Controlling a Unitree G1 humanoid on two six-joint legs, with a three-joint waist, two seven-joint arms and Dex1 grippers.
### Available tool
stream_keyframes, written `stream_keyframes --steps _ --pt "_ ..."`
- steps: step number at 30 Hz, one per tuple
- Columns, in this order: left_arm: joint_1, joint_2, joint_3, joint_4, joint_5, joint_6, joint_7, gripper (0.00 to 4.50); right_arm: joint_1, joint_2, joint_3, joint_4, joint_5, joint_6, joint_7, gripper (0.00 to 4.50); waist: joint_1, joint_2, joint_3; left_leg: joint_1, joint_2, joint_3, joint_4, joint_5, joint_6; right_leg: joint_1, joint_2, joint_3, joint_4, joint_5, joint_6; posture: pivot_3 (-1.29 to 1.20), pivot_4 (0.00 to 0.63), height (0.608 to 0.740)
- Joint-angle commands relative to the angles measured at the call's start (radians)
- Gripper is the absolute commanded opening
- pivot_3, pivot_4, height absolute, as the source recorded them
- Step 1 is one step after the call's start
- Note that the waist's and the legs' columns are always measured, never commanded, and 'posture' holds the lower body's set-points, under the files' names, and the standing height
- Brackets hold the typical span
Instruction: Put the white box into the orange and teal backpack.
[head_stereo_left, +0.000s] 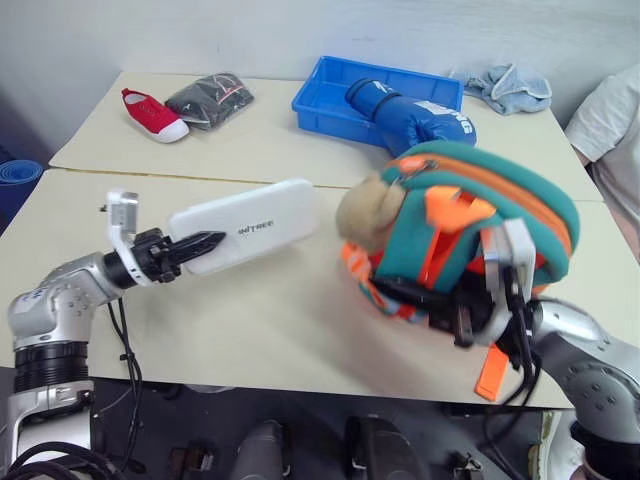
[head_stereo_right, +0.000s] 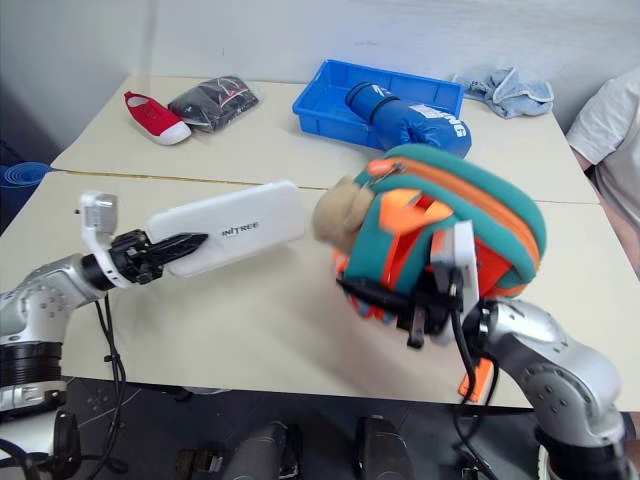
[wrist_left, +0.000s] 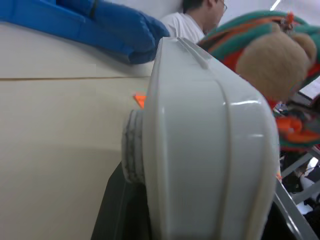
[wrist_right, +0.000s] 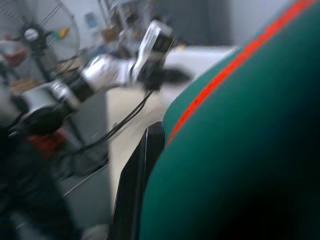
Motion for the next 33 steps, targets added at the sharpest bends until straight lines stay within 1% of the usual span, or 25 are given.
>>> stream_keyframes --steps 1,3,5,8,10,13,15,19,23,25,28,30,33 --pt "0.010 0.002 0.097 -0.110 -0.125 0.052 0.021 1.24 0.028 -0.053 -0.111 0.005 0.052 -0.002 0.010 0.05 0.000 -0.001 0.000 0.000 -0.001 0.000 0.000 0.000 0.001 0.001 -0.001 0.000 -0.002 0.000 0.000 0.00 0.150 0.740" --pt "0.024 -0.011 0.130 -0.171 -0.181 0.084 0.058 1.24 0.039 -0.073 -0.131 0.045 0.011 -0.020 0.025 0.05 0.000 -0.002 0.000 0.001 -0.001 -0.001 0.001 0.000 0.001 0.002 -0.001 0.000 -0.003 0.001 0.002 0.00 0.150 0.740" --pt "0.032 -0.023 0.138 -0.237 -0.228 0.113 0.088 1.24 0.040 -0.083 -0.142 0.083 -0.007 -0.029 0.039 0.05 0.000 -0.002 0.000 0.001 -0.001 -0.001 0.000 0.000 0.001 0.002 -0.001 -0.001 -0.003 0.001 0.002 0.00 0.150 0.740" --pt "0.035 -0.037 0.091 -0.332 -0.244 0.112 0.097 1.24 0.049 -0.116 -0.171 0.136 -0.016 -0.017 0.084 0.05 0.002 -0.002 0.000 0.001 -0.001 -0.001 -0.001 0.000 0.000 0.002 0.000 -0.001 -0.004 0.001 0.002 0.00 0.150 0.740" --pt "0.005 -0.065 0.042 -0.352 -0.199 0.053 0.115 1.24 0.060 -0.143 -0.183 0.153 -0.018 -0.007 0.115 0.05 0.009 -0.002 0.000 0.001 -0.001 -0.001 -0.001 0.000 0.000 0.002 0.000 -0.001 -0.004 0.001 0.002 0.00 0.150 0.740" --pt "-0.086 -0.123 -0.034 -0.302 -0.128 -0.043 0.129 1.24 0.077 -0.172 -0.185 0.159 -0.013 0.007 0.146 0.05 0.027 -0.002 0.000 0.001 -0.001 0.000 0.001 0.000 0.000 0.003 0.000 -0.001 -0.004 0.001 0.002 0.00 0.150 0.740" --pt "-0.135 -0.147 -0.089 -0.280 -0.090 -0.090 0.100 1.24 0.089 -0.183 -0.182 0.154 -0.014 0.010 0.160 0.05 0.031 -0.003 0.000 0.000 -0.001 -0.001 0.002 0.001 0.000 0.003 0.001 -0.002 -0.004 0.002 0.002 0.00 0.150 0.740" --pt "-0.187 -0.115 -0.212 -0.251 -0.012 -0.157 -0.040 1.24 0.086 -0.165 -0.178 0.146 -0.023 -0.005 0.140 0.05 0.028 -0.003 0.000 0.001 -0.001 0.001 0.002 0.000 0.000 0.003 0.003 -0.001 -0.005 0.002 0.002 0.00 0.150 0.740" --pt "-0.213 -0.083 -0.286 -0.198 0.064 -0.244 -0.148 1.24 0.084 -0.152 -0.175 0.140 -0.026 -0.010 0.124 0.05 0.023 -0.003 0.000 0.001 0.001 0.003 0.001 0.001 0.000 0.002 0.005 0.000 -0.006 0.002 0.002 0.00 0.150 0.740" --pt "-0.231 -0.072 -0.359 -0.154 0.167 -0.361 -0.206 1.24 0.085 -0.137 -0.169 0.129 -0.031 -0.013 0.108 0.05 0.025 -0.003 0.000 0.001 0.001 0.003 0.002 0.001 0.000 0.002 0.005 0.000 -0.006 0.002 0.002 0.00 0.150 0.740" --pt "-0.293 -0.107 -0.439 -0.090 0.278 -0.485 -0.212 1.24 0.080 -0.126 -0.165 0.124 -0.034 -0.012 0.099 0.05 0.032 -0.003 0.000 0.001 0.000 0.003 0.003 0.001 0.001 0.003 0.004 0.000 -0.005 0.002 0.003 0.00 0.150 0.740" --pt "-0.329 -0.132 -0.473 -0.060 0.323 -0.526 -0.201 1.24 0.077 -0.124 -0.165 0.123 -0.035 -0.011 0.098 0.05 0.039 -0.003 0.000 0.001 0.000 0.002 0.004 0.000 0.002 0.003 0.004 0.000 -0.006 0.003 0.004 0.00 0.150 0.740" --pt "-0.441 -0.268 -0.546 -0.033 0.333 -0.455 -0.157 1.24 0.070 -0.126 -0.158 0.128 -0.040 -0.012 0.107 0.05 0.051 -0.003 0.000 0.000 0.000 0.003 0.005 -0.001 0.003 0.003 0.003 0.001 -0.006 0.003 0.005 0.00 0.150 0.740"
